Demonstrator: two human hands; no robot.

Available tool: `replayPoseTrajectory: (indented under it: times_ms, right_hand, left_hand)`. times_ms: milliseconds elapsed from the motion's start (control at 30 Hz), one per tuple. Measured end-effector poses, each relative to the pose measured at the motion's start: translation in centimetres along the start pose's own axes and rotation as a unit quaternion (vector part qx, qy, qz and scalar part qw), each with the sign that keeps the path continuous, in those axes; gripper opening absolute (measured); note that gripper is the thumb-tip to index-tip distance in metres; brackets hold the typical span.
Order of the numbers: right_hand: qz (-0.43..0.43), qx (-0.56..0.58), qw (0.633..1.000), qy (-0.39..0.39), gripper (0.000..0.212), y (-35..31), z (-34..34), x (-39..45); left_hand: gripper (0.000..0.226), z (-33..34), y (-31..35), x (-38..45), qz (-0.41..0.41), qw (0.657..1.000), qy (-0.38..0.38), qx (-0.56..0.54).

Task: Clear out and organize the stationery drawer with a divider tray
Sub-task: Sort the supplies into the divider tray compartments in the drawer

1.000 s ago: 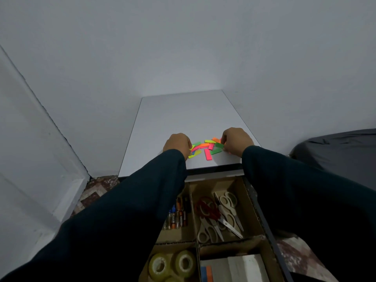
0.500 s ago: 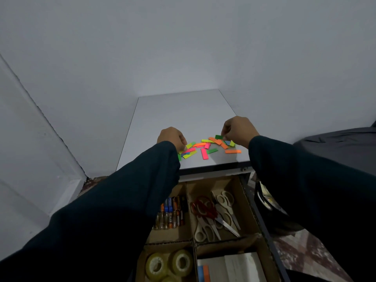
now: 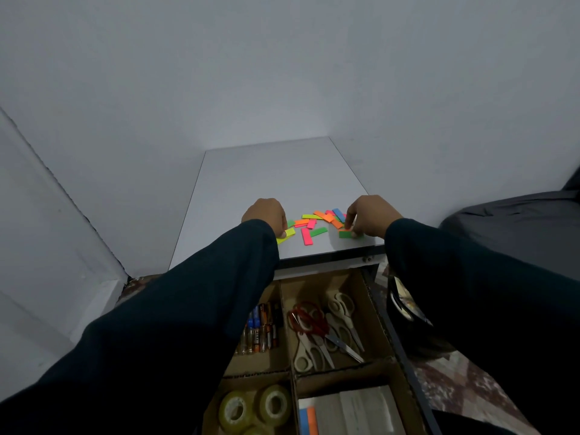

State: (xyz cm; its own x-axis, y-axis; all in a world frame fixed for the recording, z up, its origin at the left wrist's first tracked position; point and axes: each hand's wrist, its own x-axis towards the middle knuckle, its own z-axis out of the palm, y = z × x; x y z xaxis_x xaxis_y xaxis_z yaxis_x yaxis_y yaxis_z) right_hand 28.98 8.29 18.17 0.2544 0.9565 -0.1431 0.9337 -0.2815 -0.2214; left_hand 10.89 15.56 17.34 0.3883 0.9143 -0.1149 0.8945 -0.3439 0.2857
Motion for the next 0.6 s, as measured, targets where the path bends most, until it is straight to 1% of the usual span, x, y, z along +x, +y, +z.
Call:
replayPoseTrajectory:
  times_ms: [67, 233, 400, 500, 600]
  right_hand:
    - [0.014, -0.001, 1.000, 0.013, 0.025, -0.1, 0.4, 0.1]
    - [0.014, 0.007, 0.999, 0.032, 0.025, -0.2, 0.8, 0.1]
    - [0.015, 0.009, 0.998, 0.053, 0.022, 0.0, 1.0, 0.1]
    - [-0.002, 0.016, 0.998, 0.061, 0.022, -0.1, 0.8, -0.2]
    - [-0.028, 0.015, 0.995, 0.091, 0.017, -0.2, 0.8, -0.7]
  left_hand:
    - [0.025, 0.1, 0.0, -0.1, 0.004, 1.000, 0.008, 0.011]
    - [0.018, 0.1, -0.2, -0.4, 0.025, 0.999, 0.036, 0.031]
    - [0.010, -0.3, -0.8, -1.0, 0.042, 0.997, 0.055, 0.019]
    - [0.012, -0.8, -1.0, -1.4, 0.050, 0.997, 0.054, -0.005]
    - [0.016, -1.0, -0.9, -2.1, 0.065, 0.997, 0.045, -0.002]
